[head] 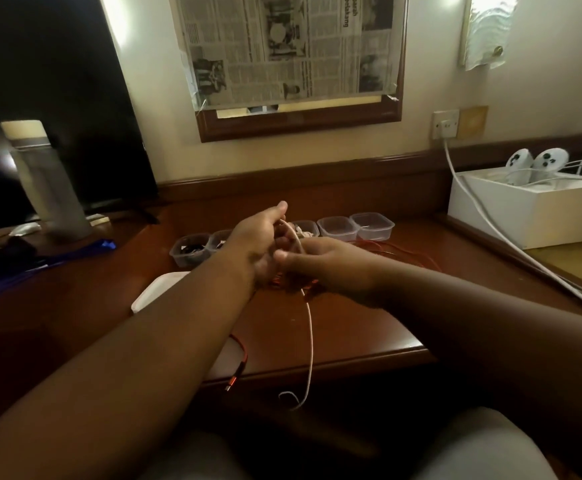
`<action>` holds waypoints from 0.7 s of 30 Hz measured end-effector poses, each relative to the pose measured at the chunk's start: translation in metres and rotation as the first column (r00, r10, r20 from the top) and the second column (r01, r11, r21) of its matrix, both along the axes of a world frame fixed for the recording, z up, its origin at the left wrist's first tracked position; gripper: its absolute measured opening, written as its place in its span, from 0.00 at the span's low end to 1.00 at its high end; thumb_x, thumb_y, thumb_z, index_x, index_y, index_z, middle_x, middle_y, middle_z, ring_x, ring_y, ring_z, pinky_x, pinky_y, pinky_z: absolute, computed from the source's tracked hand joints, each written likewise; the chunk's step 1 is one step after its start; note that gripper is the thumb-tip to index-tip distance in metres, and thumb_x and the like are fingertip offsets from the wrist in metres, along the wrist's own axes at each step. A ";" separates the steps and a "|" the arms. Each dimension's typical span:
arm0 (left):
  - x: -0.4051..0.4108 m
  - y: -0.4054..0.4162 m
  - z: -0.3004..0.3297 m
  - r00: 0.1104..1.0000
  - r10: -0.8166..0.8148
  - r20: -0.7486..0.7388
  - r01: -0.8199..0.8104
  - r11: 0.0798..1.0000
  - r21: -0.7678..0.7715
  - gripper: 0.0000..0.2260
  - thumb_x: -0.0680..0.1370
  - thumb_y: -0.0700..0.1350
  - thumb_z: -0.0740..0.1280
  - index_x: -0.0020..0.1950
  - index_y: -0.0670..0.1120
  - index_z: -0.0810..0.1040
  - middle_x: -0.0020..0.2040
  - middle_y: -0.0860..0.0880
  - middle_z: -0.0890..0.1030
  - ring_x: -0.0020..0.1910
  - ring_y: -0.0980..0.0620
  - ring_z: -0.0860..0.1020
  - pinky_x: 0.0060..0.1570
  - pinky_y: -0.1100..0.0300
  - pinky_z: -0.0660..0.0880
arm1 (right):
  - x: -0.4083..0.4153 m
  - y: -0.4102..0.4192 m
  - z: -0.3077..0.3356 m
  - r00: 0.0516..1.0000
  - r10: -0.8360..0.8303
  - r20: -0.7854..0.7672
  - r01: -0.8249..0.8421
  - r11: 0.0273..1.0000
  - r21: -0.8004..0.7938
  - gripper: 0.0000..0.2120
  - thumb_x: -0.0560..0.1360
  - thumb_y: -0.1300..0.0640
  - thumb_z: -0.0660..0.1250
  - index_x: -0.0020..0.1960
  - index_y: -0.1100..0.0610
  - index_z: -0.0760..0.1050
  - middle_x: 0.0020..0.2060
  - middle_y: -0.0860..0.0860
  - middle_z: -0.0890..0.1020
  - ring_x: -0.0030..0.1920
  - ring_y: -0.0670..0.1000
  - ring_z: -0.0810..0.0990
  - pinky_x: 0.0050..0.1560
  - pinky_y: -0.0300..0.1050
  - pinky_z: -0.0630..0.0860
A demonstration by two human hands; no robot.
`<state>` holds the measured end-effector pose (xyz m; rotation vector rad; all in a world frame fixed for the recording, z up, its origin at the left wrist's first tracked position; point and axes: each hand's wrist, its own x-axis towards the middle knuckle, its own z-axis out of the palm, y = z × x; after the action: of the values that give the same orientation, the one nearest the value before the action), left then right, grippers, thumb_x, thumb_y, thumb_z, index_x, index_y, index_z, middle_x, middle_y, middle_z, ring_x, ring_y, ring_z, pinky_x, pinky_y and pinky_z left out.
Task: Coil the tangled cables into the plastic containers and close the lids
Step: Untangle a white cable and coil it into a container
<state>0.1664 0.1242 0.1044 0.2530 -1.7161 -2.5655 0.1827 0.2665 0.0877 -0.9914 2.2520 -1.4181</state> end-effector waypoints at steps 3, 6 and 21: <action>-0.002 -0.002 -0.008 1.000 -0.005 -0.020 -0.001 0.955 -0.295 0.15 0.81 0.52 0.66 0.42 0.42 0.73 0.29 0.49 0.73 0.25 0.54 0.71 0.24 0.63 0.67 | 0.002 -0.003 -0.001 0.970 -0.005 0.245 0.035 0.992 -0.119 0.16 0.84 0.49 0.54 0.49 0.59 0.73 0.35 0.54 0.77 0.35 0.53 0.78 0.42 0.50 0.78; 0.000 -0.003 -0.023 0.993 0.032 -0.110 -0.085 0.850 -0.520 0.16 0.78 0.58 0.67 0.53 0.46 0.73 0.44 0.49 0.80 0.39 0.53 0.77 0.33 0.59 0.74 | 0.003 -0.001 0.006 0.884 0.135 0.448 0.002 0.957 -0.291 0.15 0.84 0.51 0.53 0.44 0.57 0.71 0.32 0.51 0.73 0.33 0.50 0.74 0.38 0.45 0.73; 0.036 0.016 -0.073 0.945 -0.324 0.051 0.304 0.805 -0.510 0.08 0.83 0.42 0.60 0.53 0.44 0.79 0.31 0.50 0.70 0.26 0.54 0.66 0.29 0.61 0.62 | -0.069 0.024 -0.006 0.675 0.011 -0.738 0.238 0.943 0.232 0.06 0.80 0.58 0.64 0.53 0.54 0.80 0.45 0.44 0.81 0.39 0.40 0.79 0.40 0.41 0.78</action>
<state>0.2025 0.1406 0.0310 -0.1188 -2.5191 -2.1418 0.1136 0.2908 0.0821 -1.5184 3.0231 -0.6787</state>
